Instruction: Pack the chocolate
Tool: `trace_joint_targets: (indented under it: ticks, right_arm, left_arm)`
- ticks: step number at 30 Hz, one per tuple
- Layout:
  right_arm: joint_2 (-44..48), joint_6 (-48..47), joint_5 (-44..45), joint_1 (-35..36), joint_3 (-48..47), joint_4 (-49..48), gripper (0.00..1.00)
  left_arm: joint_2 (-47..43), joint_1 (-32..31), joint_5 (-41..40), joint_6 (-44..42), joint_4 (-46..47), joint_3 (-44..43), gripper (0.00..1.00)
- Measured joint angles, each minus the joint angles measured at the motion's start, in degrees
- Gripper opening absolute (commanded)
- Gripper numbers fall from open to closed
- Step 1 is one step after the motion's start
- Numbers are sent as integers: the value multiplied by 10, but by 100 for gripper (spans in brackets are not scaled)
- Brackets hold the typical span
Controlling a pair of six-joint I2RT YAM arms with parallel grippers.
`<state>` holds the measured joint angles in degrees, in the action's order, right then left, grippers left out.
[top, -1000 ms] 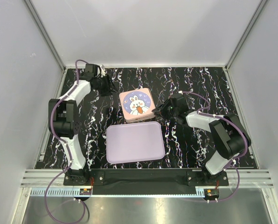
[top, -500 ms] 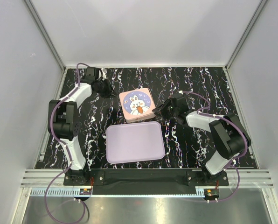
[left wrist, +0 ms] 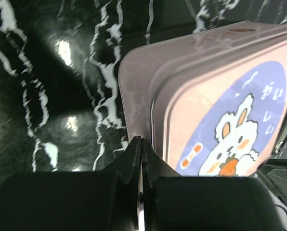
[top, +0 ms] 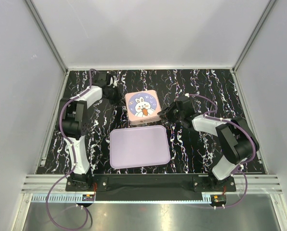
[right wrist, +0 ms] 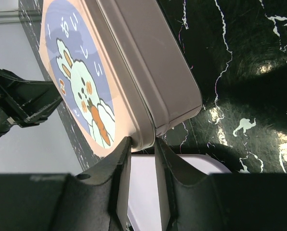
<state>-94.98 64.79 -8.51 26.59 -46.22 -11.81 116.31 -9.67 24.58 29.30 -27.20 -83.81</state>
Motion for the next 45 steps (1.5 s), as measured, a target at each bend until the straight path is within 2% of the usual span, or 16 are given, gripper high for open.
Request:
trace_joint_targets:
  ticks: [18, 25, 31, 41, 45]
  right_arm:
    - [2, 0, 6, 0, 9, -12, 31]
    - [3, 1, 11, 0, 13, -21, 31]
    - [3, 1, 11, 0, 13, -22, 36]
    - [17, -16, 16, 0, 12, 9, 40]
    - [35, -31, 21, 0, 10, 44, 41]
  left_arm:
    - [11, -6, -11, 10, -5, -58, 2]
    - [32, -7, -11, 10, 2, -109, 0]
    - [43, -14, -3, 9, 16, -115, 1]
    - [45, -15, 16, 2, 30, -112, 16]
    - [45, -14, 36, -3, 32, -112, 27]
